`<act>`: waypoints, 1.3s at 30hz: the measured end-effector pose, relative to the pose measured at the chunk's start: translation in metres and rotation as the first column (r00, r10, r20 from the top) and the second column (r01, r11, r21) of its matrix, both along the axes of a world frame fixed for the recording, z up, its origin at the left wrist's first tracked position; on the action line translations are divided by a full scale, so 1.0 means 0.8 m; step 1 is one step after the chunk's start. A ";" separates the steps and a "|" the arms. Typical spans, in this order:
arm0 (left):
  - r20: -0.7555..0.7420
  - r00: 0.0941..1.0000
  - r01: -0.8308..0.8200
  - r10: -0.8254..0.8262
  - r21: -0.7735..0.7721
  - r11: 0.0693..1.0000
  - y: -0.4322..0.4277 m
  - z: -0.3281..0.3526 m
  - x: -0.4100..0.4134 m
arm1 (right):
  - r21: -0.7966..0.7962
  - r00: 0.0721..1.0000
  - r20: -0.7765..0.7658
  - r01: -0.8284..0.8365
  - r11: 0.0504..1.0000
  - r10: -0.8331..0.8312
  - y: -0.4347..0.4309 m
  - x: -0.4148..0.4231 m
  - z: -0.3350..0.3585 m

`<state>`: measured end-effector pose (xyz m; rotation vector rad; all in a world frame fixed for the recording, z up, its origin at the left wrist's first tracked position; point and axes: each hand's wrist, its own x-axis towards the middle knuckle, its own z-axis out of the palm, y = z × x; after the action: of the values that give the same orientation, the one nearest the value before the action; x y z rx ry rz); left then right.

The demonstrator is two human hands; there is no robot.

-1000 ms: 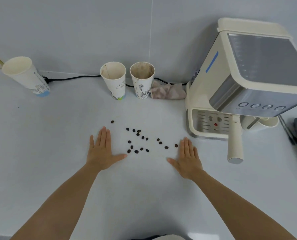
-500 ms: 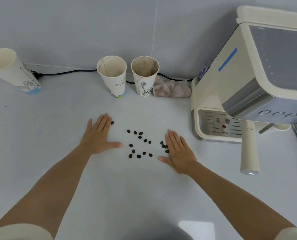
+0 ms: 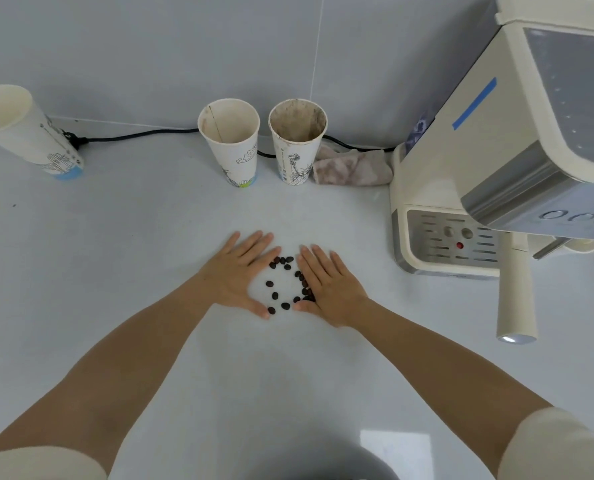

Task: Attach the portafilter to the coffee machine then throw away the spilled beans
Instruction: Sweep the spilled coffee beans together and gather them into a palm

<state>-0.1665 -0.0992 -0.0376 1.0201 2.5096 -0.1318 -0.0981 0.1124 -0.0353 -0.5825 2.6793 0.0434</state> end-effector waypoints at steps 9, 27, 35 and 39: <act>-0.033 0.999 0.007 -0.007 0.001 1.000 0.003 0.000 0.022 | 0.032 0.999 0.039 -0.022 0.999 0.021 -0.011 -0.004 0.005; -0.062 0.989 -0.131 0.137 0.098 0.987 0.020 -0.010 0.085 | -0.074 0.999 0.036 0.008 0.997 -0.006 -0.018 0.029 -0.002; -0.066 0.985 -0.153 0.162 0.130 0.980 0.022 -0.008 0.116 | -0.084 0.999 0.048 -0.010 0.996 0.014 -0.015 0.053 -0.001; -0.004 0.977 -0.212 0.215 0.155 0.965 0.022 -0.007 0.126 | -0.131 0.999 0.050 0.000 0.991 0.006 -0.013 0.061 0.001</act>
<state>-0.0659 -0.0813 -0.0429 0.7998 2.6627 0.1185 -0.0493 0.1020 -0.0345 -0.6193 2.6465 -0.1449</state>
